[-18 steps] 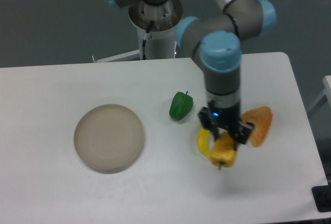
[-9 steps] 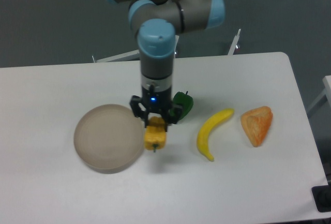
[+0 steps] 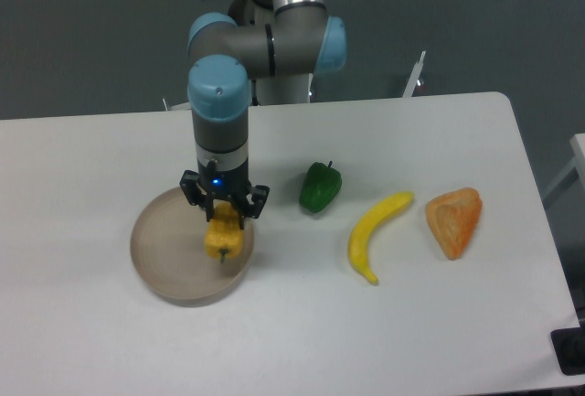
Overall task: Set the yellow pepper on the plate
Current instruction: 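Carry the yellow pepper over the banana toward the beige plate, then lower the yellow pepper onto the plate center, then open the gripper to release the pepper and raise it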
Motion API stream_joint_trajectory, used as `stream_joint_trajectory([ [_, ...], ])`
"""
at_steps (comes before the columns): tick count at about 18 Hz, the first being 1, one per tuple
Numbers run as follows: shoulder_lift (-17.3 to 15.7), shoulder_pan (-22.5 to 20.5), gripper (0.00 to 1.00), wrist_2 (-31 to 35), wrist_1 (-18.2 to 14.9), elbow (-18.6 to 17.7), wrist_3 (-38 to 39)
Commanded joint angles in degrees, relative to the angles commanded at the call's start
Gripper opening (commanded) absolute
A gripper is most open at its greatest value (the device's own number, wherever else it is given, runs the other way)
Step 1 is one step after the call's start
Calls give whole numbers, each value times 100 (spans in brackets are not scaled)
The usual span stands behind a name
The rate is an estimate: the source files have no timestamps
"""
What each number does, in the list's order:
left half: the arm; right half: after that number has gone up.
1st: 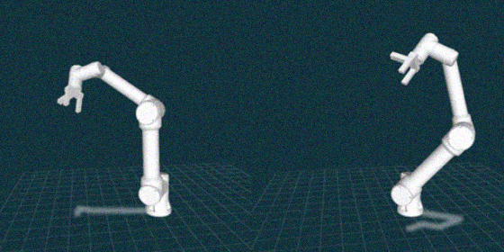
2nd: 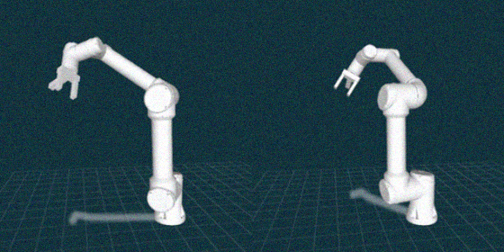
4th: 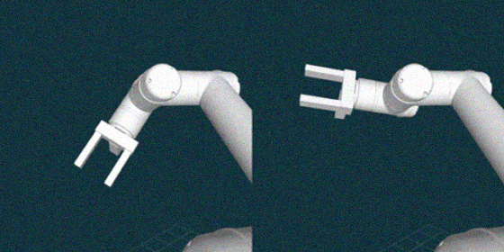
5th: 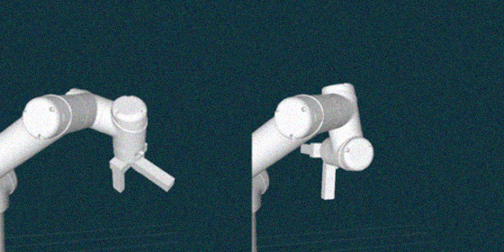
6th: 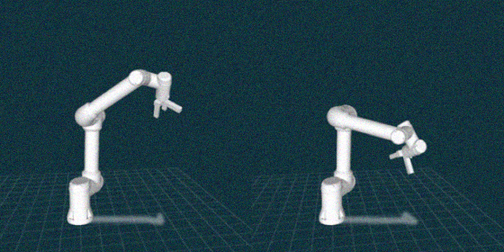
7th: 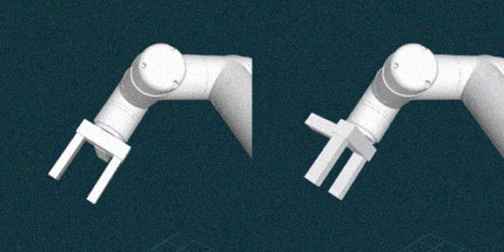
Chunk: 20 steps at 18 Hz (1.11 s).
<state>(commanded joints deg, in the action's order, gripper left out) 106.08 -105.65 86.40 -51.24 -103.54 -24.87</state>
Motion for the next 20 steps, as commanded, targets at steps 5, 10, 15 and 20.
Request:
stream_joint_trajectory([
  [5,106,53,36,0,0,0,-18],
  [10,115,62,37,0,0,17,0],
  [15,150,71,39,0,0,18,-18],
  [20,176,71,70,0,9,35,-26],
])
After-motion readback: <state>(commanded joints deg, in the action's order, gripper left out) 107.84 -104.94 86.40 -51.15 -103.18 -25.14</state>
